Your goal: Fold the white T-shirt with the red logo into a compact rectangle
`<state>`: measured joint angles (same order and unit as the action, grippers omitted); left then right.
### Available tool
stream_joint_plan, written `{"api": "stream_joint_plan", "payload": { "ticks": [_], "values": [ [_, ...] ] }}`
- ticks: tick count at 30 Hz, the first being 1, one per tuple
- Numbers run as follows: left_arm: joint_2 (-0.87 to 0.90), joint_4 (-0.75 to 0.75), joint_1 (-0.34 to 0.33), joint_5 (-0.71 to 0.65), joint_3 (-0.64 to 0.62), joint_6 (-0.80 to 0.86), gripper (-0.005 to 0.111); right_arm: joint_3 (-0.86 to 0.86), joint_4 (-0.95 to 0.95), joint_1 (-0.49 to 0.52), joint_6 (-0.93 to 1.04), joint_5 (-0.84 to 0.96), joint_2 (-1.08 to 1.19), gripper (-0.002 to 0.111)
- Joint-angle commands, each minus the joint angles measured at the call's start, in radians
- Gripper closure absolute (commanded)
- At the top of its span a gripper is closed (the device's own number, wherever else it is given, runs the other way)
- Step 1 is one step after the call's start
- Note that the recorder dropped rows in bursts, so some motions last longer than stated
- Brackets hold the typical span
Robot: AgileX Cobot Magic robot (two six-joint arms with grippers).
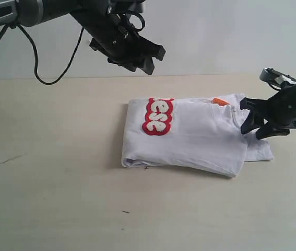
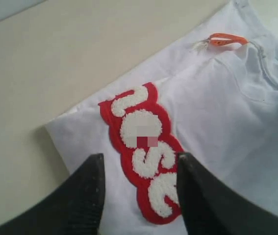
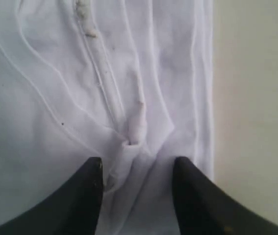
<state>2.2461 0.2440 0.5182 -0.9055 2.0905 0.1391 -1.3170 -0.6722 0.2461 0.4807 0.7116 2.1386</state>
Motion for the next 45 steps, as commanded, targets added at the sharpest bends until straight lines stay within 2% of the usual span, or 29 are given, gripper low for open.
{"api": "stream_joint_plan", "payload": {
  "ticks": [1, 4, 8, 18, 21, 24, 27, 32, 34, 41, 45],
  "values": [
    [-0.014, 0.004, 0.002, 0.022, -0.005, 0.012, 0.061, 0.003, -0.057, -0.003, 0.09, -0.019, 0.028, 0.075],
    [-0.014, 0.004, 0.002, 0.022, -0.005, 0.016, 0.061, 0.003, -0.061, -0.003, 0.124, -0.023, 0.019, 0.093],
    [-0.012, 0.002, 0.0, 0.022, -0.005, 0.018, 0.061, 0.003, -0.061, -0.003, 0.129, 0.027, 0.015, 0.108],
    [-0.014, -0.003, -0.002, -0.038, -0.021, 0.018, 0.061, 0.003, -0.036, -0.003, 0.116, 0.258, -0.004, 0.108],
    [-0.016, -0.003, -0.009, -0.04, -0.044, 0.018, 0.061, 0.003, 0.07, -0.003, 0.051, 0.299, -0.01, 0.108],
    [-0.02, -0.001, -0.019, -0.042, -0.074, 0.018, 0.061, 0.003, 0.21, -0.003, -0.052, 0.235, -0.028, 0.108],
    [-0.031, -0.001, -0.021, -0.04, -0.126, 0.048, 0.061, 0.003, 0.199, -0.003, -0.044, 0.16, -0.055, 0.102],
    [-0.041, 0.006, -0.021, 0.001, -0.195, 0.089, 0.061, 0.003, -0.028, -0.003, 0.12, 0.101, -0.078, 0.073],
    [-0.038, 0.008, -0.021, 0.022, -0.214, 0.092, 0.061, 0.003, -0.085, -0.003, 0.154, 0.081, -0.075, 0.066],
    [-0.038, 0.011, -0.021, 0.038, -0.24, 0.11, 0.061, 0.003, -0.035, -0.003, 0.143, -0.045, -0.039, 0.065],
    [-0.038, 0.014, -0.021, 0.053, -0.24, 0.11, 0.061, -0.014, -0.051, -0.003, 0.146, -0.082, -0.016, 0.059]
  ]
}}
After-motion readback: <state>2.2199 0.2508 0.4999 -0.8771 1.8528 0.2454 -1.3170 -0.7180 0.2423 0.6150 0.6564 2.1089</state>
